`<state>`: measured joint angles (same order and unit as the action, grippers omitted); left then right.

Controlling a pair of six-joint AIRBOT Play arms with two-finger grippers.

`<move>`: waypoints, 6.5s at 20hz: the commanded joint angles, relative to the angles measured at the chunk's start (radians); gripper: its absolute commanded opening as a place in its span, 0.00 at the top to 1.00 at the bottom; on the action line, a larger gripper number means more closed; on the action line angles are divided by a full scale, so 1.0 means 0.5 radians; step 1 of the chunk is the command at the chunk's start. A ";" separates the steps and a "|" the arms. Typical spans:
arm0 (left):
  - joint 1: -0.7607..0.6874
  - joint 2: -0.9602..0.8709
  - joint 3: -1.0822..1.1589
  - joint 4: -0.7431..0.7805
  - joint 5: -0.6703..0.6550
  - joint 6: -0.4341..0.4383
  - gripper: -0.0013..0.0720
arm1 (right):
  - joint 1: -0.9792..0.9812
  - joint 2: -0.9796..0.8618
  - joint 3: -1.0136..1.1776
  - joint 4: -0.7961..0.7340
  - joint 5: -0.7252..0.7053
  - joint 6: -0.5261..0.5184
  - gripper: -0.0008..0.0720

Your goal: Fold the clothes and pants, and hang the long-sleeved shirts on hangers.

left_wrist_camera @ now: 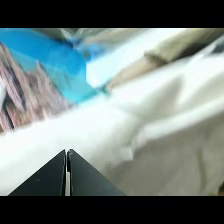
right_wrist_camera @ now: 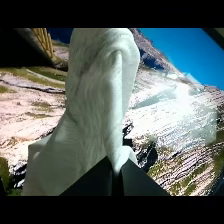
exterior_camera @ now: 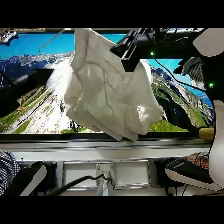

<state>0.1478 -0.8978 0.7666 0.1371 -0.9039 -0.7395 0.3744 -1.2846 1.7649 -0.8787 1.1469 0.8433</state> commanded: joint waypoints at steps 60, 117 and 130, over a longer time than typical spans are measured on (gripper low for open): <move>-1.102 -0.446 0.352 -0.314 1.118 -0.059 0.02 | 0.002 -0.038 0.000 0.210 -0.180 0.063 0.95; -0.349 -0.464 0.497 0.610 0.519 0.768 0.96 | -0.014 -0.036 0.001 0.225 -0.096 0.071 0.95; 0.085 -0.875 0.591 -0.592 -0.496 0.826 0.96 | -0.182 -0.098 0.000 0.420 -0.452 0.078 0.96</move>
<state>0.1318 -1.2633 1.0370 -0.0444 -0.9047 -0.2977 0.3183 -1.3182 1.7645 -0.6998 0.9360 0.8822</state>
